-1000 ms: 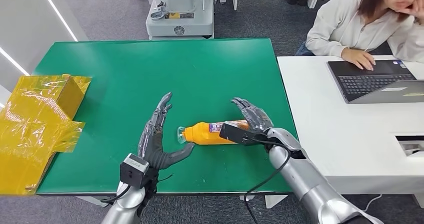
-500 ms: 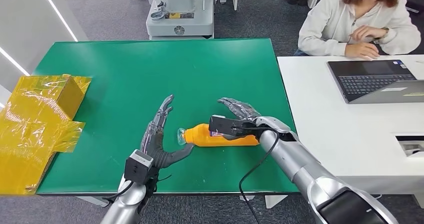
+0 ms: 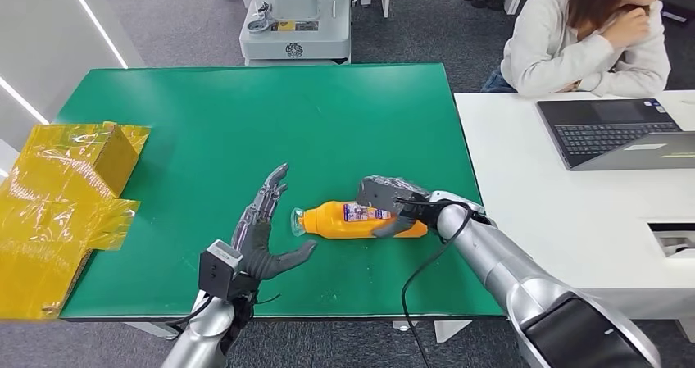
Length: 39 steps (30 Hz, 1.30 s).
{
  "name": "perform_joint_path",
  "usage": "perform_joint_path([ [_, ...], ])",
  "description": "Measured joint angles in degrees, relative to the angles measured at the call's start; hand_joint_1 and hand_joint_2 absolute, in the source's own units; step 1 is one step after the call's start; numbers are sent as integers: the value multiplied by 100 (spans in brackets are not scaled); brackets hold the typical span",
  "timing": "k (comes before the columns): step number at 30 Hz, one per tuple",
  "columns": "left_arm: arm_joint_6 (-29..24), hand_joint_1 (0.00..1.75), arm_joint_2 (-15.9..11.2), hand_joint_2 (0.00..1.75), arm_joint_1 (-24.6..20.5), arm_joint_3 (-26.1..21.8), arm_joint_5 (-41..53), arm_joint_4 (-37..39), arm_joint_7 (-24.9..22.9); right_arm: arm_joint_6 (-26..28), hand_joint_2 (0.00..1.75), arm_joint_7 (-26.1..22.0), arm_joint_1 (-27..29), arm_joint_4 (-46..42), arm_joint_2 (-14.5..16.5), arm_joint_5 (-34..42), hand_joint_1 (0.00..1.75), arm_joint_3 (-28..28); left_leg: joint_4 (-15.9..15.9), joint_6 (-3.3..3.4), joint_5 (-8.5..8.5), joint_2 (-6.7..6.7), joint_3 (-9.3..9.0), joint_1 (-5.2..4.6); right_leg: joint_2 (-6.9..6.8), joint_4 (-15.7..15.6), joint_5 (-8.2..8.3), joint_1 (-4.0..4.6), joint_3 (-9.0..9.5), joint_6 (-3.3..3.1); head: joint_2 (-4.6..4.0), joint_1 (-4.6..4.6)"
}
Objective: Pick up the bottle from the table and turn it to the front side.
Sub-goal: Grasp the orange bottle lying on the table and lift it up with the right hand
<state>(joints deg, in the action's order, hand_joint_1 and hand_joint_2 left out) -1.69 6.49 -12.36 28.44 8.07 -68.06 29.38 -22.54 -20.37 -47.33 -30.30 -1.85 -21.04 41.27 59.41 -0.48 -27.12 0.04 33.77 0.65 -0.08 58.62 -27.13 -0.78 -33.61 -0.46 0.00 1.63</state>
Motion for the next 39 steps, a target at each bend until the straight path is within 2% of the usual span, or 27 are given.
perform_joint_path([
  [7,18,0,-9,175,-16,0,-17,91,0,175,175,47,5,111,-25,-2,0,2,3,0,0,0,-2,0,2,0,1,0,1,0,1,1],
  [8,19,0,-8,175,-17,0,-17,97,0,179,175,50,4,121,-25,-3,11,3,3,0,0,0,-2,0,2,0,1,0,1,0,0,1],
  [9,20,0,-8,175,-18,0,-17,103,0,187,175,58,3,128,-25,-15,36,3,3,0,0,0,-2,0,2,0,1,0,2,0,0,1],
  [12,20,0,-7,175,-18,0,-25,111,0,291,175,195,-1,157,-25,-168,90,22,3,0,0,0,-2,0,2,0,1,0,2,0,0,1],
  [13,23,0,-3,175,-17,0,-31,113,0,341,175,264,-4,174,-25,-251,95,45,3,0,0,0,-3,0,1,0,1,0,3,0,0,1],
  [14,29,0,4,175,-16,-1,-37,114,0,379,175,318,-12,196,-28,-331,95,81,3,0,0,0,-3,0,1,0,1,0,3,1,0,1],
  [15,38,0,13,175,-15,-2,-43,115,0,398,175,354,-24,219,-33,-402,79,123,3,1,0,0,-4,0,0,0,1,0,4,1,0,1],
  [17,52,0,29,175,-9,-4,-49,118,0,409,175,375,-55,273,-55,-503,36,207,3,2,1,-1,-5,0,-2,-1,1,0,7,1,0,1],
  [18,58,0,33,175,-6,-7,-50,120,0,416,175,375,-70,298,-68,-543,28,247,3,3,2,-1,-5,0,-3,-1,1,0,9,2,0,0],
  [20,75,0,38,175,-1,-13,-50,123,1,437,175,379,-95,347,-104,-607,39,327,5,4,2,-1,-6,0,-2,-1,2,0,12,3,0,1],
  [21,85,0,39,175,0,-17,-50,125,2,443,175,384,-107,370,-120,-629,52,367,6,4,2,-1,-7,0,-2,-1,3,0,13,4,0,0],
  [23,102,0,40,175,1,-27,-51,130,4,422,175,403,-132,408,-151,-655,107,434,9,4,2,-1,-8,0,-2,-1,4,0,15,6,0,0],
  [25,109,0,42,175,1,-36,-52,142,7,360,175,422,-163,438,-174,-677,151,498,11,4,2,0,-9,0,-1,-1,6,0,16,8,0,0],
  [28,113,0,45,175,1,-44,-56,150,9,233,175,425,-221,470,-201,-672,172,571,13,6,4,0,-10,0,0,-1,6,0,17,9,0,0],
  [34,143,0,49,175,8,-51,-93,150,10,311,175,277,-243,492,-245,-514,175,633,14,8,5,0,-10,0,-1,-1,8,0,19,10,0,1],
  [39,79,0,39,175,84,-92,-149,147,61,735,175,-286,-32,325,-335,139,175,501,15,9,4,-1,-10,1,-1,-1,8,0,19,10,0,1],
])
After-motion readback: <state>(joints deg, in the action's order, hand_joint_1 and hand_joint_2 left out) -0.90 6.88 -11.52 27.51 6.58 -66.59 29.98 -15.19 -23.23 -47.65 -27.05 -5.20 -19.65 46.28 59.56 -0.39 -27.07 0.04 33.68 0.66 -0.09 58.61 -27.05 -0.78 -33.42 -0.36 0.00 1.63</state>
